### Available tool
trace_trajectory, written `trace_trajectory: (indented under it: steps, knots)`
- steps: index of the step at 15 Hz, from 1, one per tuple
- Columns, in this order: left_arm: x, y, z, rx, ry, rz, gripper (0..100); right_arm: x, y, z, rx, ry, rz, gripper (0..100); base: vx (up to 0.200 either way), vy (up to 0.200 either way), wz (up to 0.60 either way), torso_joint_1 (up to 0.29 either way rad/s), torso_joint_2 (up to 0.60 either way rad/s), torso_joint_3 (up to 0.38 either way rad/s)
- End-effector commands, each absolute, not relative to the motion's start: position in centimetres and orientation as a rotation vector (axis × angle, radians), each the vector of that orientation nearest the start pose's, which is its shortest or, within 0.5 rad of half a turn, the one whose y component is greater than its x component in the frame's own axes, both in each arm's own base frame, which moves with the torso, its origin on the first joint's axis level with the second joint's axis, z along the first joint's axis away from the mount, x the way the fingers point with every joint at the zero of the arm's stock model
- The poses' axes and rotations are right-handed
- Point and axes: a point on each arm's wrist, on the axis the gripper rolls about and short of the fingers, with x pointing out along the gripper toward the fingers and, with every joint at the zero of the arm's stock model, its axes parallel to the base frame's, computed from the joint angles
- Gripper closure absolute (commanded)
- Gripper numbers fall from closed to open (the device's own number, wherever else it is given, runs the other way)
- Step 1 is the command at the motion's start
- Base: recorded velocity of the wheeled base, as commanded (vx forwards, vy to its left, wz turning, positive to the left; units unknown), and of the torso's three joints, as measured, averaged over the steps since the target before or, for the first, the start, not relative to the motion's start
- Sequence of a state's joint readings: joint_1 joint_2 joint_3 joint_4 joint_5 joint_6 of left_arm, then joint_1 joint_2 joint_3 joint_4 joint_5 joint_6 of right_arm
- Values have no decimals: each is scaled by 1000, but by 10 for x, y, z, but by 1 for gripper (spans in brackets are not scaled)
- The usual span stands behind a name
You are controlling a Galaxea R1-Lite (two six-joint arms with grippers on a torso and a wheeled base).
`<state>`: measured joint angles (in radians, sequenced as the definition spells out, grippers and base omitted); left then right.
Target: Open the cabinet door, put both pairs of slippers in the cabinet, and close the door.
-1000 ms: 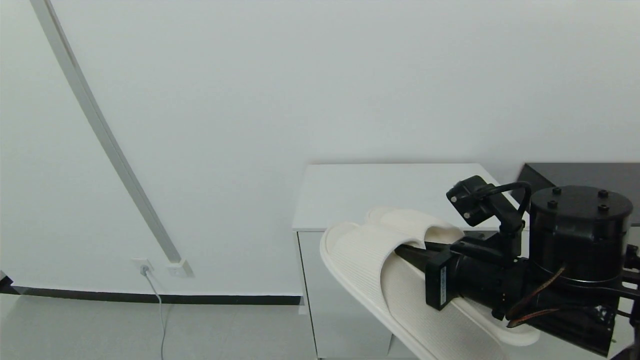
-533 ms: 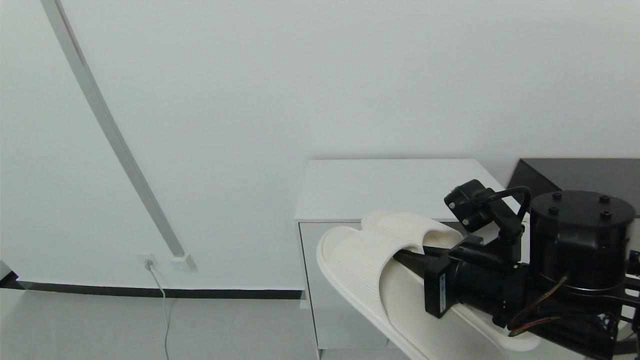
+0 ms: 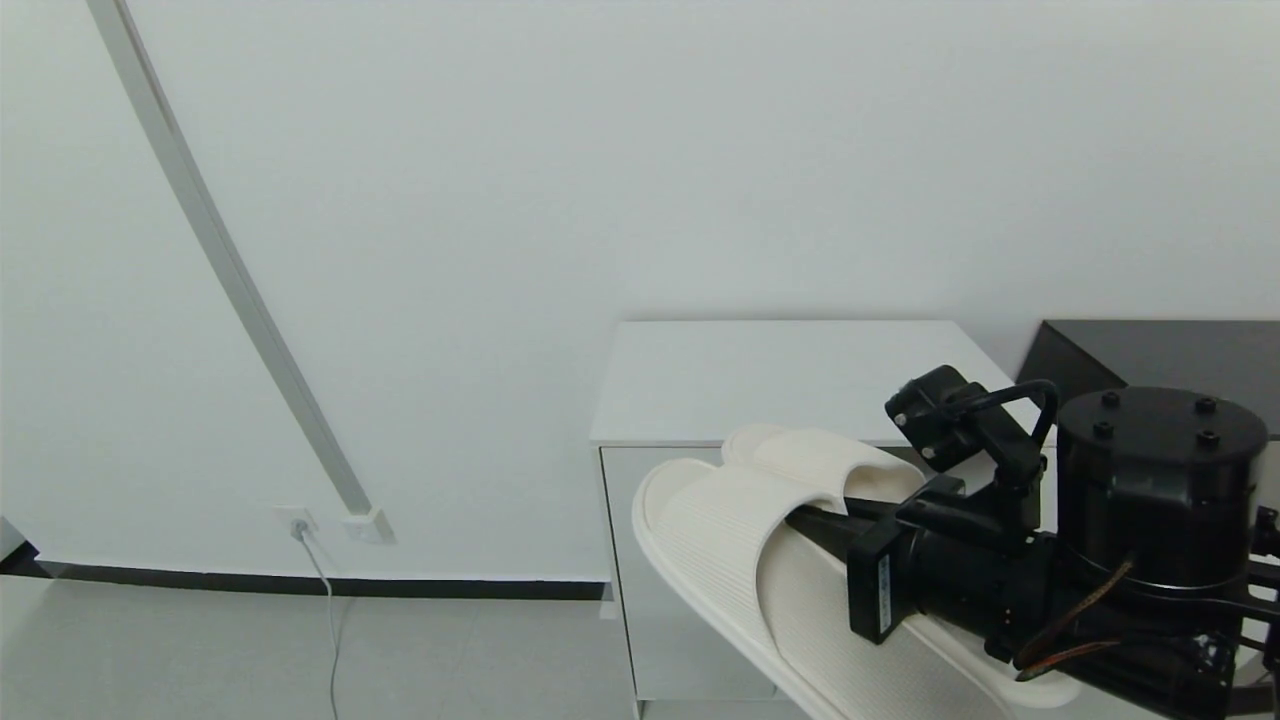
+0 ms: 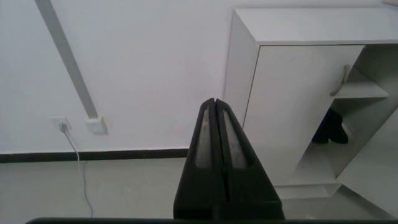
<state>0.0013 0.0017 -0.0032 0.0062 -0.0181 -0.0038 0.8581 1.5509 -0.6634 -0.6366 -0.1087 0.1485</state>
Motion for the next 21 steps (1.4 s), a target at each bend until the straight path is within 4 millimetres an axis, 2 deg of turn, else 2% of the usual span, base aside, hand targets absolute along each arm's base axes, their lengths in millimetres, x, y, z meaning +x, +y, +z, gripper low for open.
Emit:
trace_trajectory:
  steps: [1, 14, 20, 21]
  knots:
    - [-23, 0, 76, -5, 5, -17, 100, 174, 198, 184, 10, 288, 727, 100, 0, -200, 0, -2, 2, 7]
    - [-23, 0, 76, -3, 5, -17, 100, 174, 197, 179, 1, 305, 722, 100, 0, -200, 0, 4, 2, 3]
    - [-23, 0, 76, -3, 5, -17, 100, 173, 196, 175, -21, 313, 723, 100, 0, 0, 0, 0, 0, 0]
    - [-23, 0, 76, -3, 5, -18, 100, 173, 196, 175, -21, 313, 723, 100, 0, 0, -600, 12, -2, 2]
